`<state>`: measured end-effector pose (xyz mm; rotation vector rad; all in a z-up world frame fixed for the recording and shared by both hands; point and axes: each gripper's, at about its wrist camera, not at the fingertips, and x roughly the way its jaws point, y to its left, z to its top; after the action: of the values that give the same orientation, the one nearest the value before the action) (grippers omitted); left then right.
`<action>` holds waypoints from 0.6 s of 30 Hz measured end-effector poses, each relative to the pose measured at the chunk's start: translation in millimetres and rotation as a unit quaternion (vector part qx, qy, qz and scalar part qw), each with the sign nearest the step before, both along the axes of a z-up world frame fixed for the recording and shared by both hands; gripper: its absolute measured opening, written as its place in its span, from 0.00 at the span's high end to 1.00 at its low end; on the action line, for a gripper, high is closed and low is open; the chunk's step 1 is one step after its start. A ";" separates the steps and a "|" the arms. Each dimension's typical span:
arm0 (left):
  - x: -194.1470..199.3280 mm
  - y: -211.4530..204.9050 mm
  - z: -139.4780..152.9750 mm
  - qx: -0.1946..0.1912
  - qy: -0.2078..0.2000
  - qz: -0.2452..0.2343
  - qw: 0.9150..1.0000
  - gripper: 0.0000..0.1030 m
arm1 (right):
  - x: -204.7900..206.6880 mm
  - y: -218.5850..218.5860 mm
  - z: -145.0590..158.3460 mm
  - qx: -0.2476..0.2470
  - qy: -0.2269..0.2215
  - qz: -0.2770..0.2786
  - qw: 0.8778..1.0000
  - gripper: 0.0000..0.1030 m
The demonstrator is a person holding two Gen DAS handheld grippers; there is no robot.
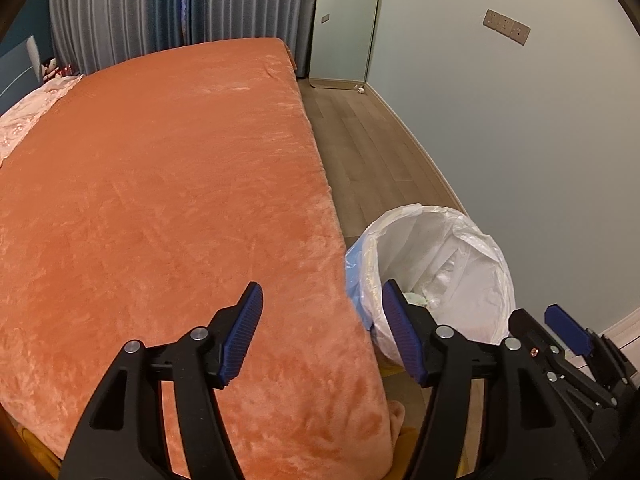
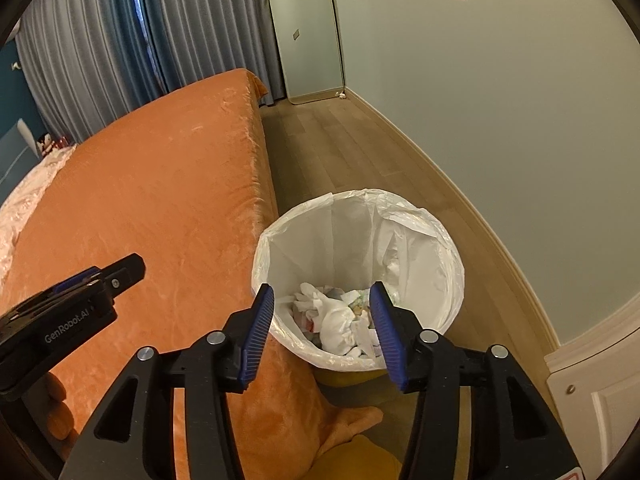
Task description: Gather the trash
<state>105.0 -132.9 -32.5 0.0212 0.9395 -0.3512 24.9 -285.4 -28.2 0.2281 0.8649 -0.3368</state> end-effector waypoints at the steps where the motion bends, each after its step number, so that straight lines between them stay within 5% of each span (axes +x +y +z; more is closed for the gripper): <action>1: -1.0 1.7 -1.6 0.003 0.001 0.001 1.000 0.42 | -0.4 1.4 -0.3 -0.003 0.001 0.000 1.000 0.51; 12: -11.4 15.6 -13.9 0.033 -0.004 0.027 0.999 0.16 | -13.2 13.5 -6.1 -0.030 0.011 0.004 0.999 0.34; 18: -18.0 15.2 -15.3 0.055 -0.014 0.026 0.998 0.13 | -20.0 15.0 -9.7 -0.030 0.007 -0.002 1.000 0.25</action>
<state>87.0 -117.6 -47.8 0.1023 0.9290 -0.2508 4.9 -270.4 -37.9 0.1720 0.8673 -0.3682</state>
